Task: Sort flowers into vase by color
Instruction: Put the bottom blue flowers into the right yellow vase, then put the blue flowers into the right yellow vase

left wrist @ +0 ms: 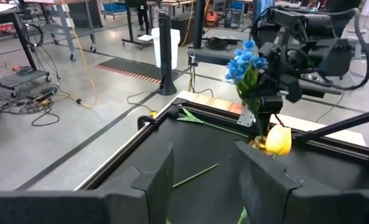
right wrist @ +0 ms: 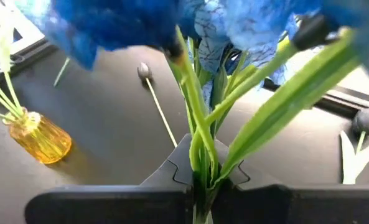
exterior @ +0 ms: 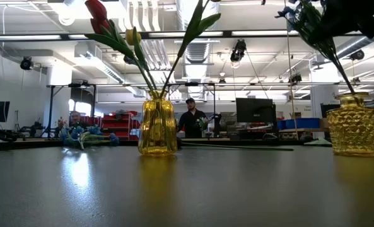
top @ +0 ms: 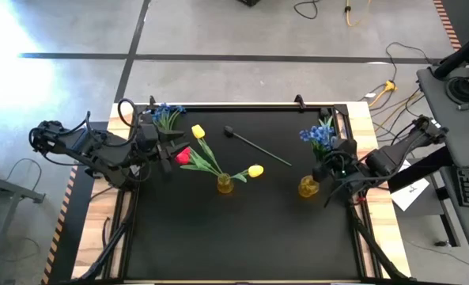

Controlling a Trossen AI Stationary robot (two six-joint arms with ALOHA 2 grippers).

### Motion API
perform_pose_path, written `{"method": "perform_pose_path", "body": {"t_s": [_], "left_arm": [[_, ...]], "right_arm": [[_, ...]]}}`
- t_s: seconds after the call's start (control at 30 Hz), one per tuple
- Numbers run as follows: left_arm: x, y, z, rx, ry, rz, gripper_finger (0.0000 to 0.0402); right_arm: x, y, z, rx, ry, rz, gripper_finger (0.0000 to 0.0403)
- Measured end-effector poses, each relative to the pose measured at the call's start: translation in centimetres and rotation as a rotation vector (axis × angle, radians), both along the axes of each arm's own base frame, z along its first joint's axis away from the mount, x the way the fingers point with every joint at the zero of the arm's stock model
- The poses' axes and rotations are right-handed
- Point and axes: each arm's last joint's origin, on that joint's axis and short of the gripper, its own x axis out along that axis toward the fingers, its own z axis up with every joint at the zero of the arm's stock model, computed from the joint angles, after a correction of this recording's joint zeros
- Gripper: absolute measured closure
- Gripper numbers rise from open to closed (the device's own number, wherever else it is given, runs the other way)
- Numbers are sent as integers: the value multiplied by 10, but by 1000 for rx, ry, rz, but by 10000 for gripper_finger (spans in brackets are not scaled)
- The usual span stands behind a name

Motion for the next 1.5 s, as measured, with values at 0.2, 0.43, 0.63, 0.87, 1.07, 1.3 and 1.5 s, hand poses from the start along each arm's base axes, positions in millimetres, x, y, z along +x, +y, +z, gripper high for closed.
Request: {"method": "perform_pose_path", "body": {"t_s": [0.2,0.43,0.63,0.87,1.07,1.3,1.5], "left_arm": [[-14,2,-9,-182,131,-68,254],[-40,8,-44,-494,478,141,254],[-39,11,-89,-563,478,432,254],[-36,28,-152,-636,458,757,254],[-35,61,-187,-714,428,997,254],[-34,109,-216,-772,311,1190,254],[-37,143,-236,-806,318,1291,254]], "right_arm": [[5,3,-11,-3,12,1,387],[9,8,-9,67,109,140,292],[5,11,12,215,157,256,204],[3,11,49,269,98,345,155],[-5,6,87,298,5,366,148],[-8,4,120,270,-86,397,157],[2,9,129,218,-78,400,158]]}}
